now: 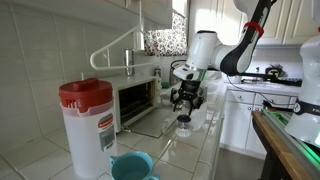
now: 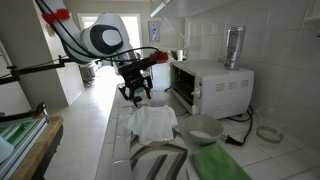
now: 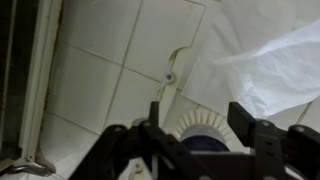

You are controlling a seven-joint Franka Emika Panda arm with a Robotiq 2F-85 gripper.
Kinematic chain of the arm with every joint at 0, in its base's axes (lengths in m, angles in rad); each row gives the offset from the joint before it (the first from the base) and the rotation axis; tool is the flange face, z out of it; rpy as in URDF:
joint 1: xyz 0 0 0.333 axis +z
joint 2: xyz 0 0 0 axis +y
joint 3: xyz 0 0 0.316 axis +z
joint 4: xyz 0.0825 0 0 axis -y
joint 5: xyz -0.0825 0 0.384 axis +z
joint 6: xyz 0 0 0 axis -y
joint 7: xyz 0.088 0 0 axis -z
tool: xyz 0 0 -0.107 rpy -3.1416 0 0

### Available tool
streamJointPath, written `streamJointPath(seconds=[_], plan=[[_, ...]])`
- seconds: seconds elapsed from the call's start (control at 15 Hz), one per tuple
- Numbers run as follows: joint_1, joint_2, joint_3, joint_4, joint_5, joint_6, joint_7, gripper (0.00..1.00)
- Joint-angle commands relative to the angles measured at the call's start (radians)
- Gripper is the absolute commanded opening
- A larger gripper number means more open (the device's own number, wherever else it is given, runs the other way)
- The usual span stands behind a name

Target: Open the microwave door

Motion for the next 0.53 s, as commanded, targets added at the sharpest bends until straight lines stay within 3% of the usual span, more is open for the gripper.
streamJointPath(seconds=[0.0, 0.27, 0.47], plan=[[-0.032, -0.029, 0.039, -0.012, 0.065, -0.021, -0.074, 1.00], [-0.063, -0.052, 0.094, -0.006, 0.179, -0.084, -0.159, 1.00], [-0.107, -0.090, 0.188, 0.015, 0.431, -0.235, -0.325, 1.00]])
